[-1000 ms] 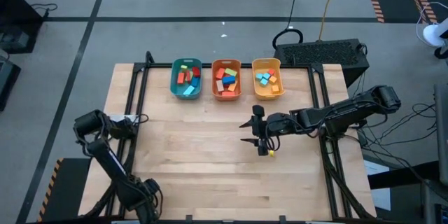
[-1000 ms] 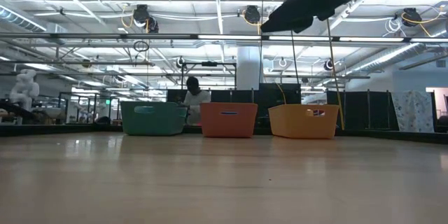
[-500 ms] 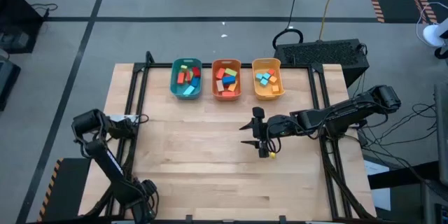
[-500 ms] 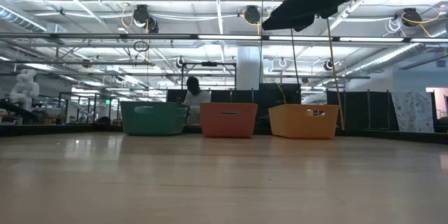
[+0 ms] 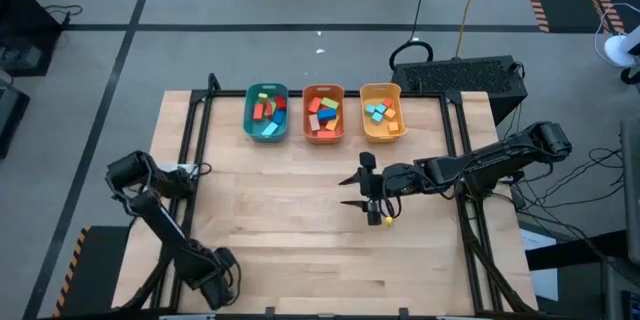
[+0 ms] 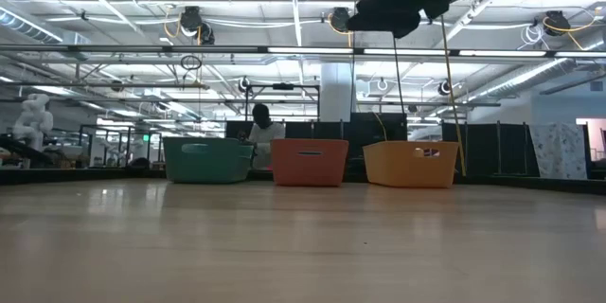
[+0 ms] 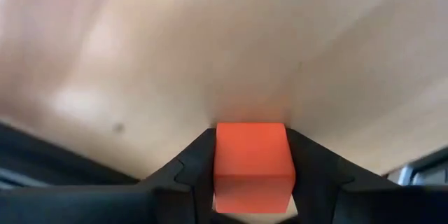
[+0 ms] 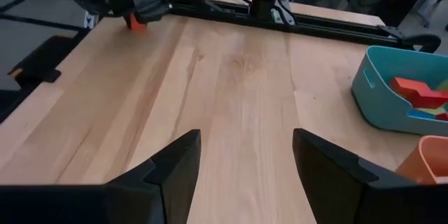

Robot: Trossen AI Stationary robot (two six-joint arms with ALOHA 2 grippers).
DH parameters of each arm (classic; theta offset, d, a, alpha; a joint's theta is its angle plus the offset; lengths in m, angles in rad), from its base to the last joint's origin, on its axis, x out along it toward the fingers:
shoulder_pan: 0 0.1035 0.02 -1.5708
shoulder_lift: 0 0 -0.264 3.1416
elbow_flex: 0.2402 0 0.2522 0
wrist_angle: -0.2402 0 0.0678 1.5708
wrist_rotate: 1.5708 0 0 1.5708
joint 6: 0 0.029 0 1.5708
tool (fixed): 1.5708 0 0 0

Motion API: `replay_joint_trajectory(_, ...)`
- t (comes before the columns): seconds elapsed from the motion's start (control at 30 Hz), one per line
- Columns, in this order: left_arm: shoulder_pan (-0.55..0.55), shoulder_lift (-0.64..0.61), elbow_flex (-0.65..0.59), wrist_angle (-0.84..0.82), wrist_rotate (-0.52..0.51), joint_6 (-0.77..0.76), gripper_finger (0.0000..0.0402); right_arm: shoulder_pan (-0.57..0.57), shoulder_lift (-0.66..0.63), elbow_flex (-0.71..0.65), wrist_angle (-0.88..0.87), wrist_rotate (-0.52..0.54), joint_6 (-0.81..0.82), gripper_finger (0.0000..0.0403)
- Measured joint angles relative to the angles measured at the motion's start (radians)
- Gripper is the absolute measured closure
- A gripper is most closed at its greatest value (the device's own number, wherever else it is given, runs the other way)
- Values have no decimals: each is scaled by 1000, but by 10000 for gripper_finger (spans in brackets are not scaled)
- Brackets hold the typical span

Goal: Sort blocks by size
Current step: Put the orange cube block into the yellow bin

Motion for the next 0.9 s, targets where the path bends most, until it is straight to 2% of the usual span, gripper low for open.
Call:
replay_joint_trajectory(0.23,83,-8,3,-27,-112,111,257,79,56,-1,142,29,2,191)
replay_joint_trajectory(0.4,135,-62,-1,-17,-366,183,256,135,111,-1,171,199,-24,200)
replay_joint_trajectory(0.63,248,-172,-3,-2,-657,349,256,164,231,-1,303,210,-93,220)
replay_joint_trajectory(0.8,345,-204,-3,67,-724,510,256,235,308,-1,457,307,-247,248)
replay_joint_trajectory(0.9,401,-207,-3,158,-746,620,256,256,342,0,485,360,-278,264)
